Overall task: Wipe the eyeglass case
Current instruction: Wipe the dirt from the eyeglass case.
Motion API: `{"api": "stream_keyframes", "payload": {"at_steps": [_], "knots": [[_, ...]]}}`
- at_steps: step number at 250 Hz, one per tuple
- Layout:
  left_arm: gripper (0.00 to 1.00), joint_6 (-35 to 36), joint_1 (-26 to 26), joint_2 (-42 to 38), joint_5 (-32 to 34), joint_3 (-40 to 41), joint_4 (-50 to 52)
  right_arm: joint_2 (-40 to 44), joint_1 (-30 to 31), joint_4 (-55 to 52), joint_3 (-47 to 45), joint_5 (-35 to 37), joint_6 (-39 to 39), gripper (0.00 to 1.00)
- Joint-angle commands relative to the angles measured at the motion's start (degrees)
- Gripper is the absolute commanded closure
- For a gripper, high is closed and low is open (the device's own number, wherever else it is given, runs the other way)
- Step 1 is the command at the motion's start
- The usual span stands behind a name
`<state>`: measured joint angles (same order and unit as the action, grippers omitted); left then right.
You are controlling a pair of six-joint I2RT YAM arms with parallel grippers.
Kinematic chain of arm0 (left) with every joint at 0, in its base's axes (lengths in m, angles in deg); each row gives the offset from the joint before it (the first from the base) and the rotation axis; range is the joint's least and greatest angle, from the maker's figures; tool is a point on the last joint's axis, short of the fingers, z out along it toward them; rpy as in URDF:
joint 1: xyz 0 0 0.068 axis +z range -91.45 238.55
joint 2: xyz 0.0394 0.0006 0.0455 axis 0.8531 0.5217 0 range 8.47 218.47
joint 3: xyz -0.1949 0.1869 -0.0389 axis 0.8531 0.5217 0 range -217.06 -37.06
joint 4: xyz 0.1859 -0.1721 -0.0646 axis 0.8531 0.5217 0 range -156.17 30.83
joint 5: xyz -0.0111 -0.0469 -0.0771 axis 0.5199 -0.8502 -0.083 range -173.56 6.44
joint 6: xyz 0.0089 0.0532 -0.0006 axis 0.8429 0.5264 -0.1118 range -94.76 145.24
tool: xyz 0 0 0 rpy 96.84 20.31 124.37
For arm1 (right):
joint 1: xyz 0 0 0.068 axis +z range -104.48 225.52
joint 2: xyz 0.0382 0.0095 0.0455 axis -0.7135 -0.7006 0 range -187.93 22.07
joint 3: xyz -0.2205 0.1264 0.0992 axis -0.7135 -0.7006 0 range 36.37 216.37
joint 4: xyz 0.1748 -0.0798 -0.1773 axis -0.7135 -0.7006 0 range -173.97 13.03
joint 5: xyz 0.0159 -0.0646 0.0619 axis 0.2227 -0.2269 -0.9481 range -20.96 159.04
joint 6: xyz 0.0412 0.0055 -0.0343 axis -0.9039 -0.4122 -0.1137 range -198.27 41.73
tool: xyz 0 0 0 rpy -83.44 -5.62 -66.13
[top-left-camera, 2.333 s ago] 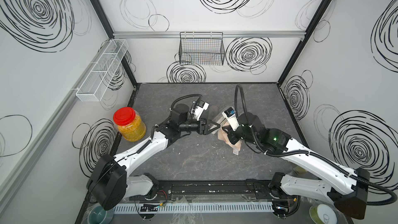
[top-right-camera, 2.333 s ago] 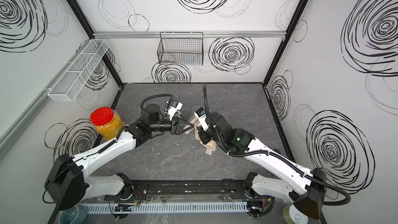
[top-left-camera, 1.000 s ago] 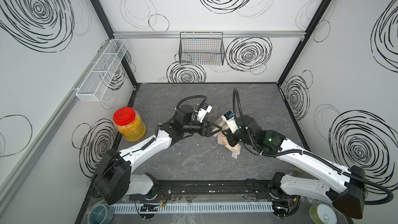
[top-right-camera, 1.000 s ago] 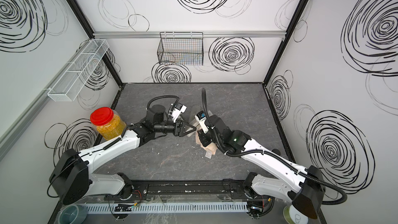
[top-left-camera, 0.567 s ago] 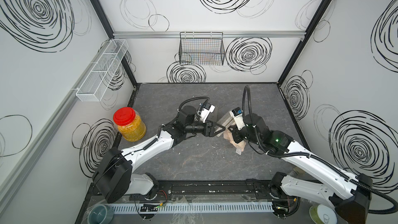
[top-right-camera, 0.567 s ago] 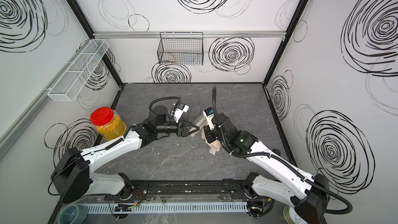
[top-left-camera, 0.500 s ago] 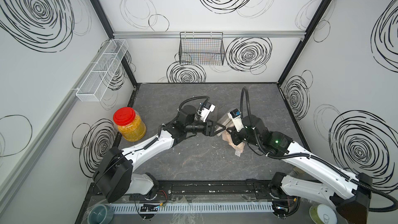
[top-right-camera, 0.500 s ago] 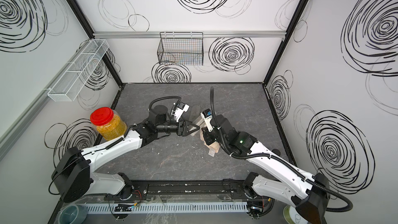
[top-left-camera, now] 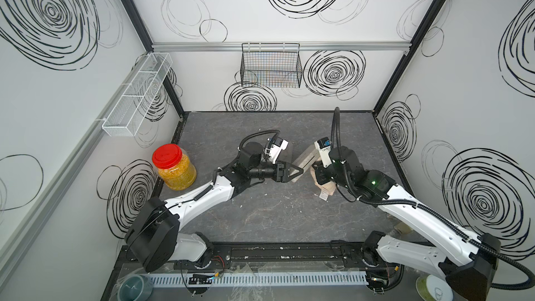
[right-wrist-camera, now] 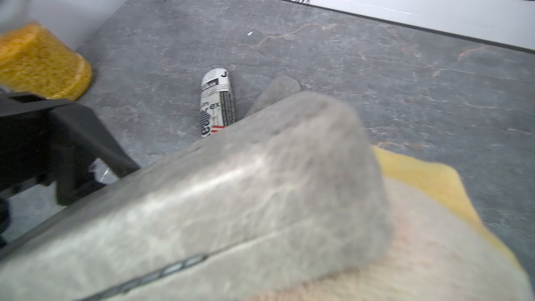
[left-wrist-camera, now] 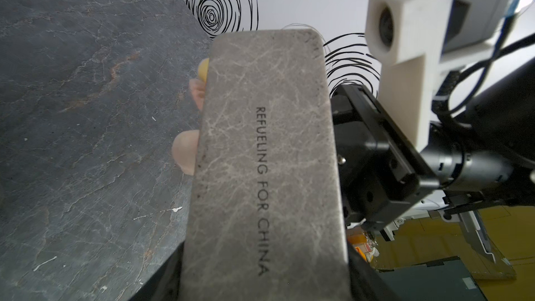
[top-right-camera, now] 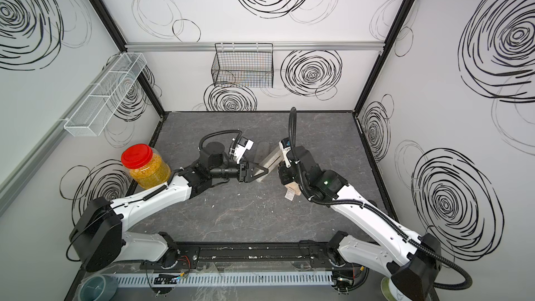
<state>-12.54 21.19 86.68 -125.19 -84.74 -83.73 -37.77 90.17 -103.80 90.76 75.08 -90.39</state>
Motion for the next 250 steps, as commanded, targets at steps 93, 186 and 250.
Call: {"api": "stream_keyframes", "payload": {"at_steps": [93,186,250], "knots": [[0.44,-4.5,2.65,0.09,-8.6,1.19,-7.73,0.02,4.23,5.52,3.03,-6.1,6.97,0.94],[0.45,-18.77,1.67,-6.24,15.83,6.3,-20.6,-0.72,2.8,11.08,2.01,-15.68,3.39,0.92],[0.46,-30.83,2.56,-4.88,21.33,9.43,-31.6,-2.97,3.69,19.63,0.09,-31.73,-1.77,0.91]]}}
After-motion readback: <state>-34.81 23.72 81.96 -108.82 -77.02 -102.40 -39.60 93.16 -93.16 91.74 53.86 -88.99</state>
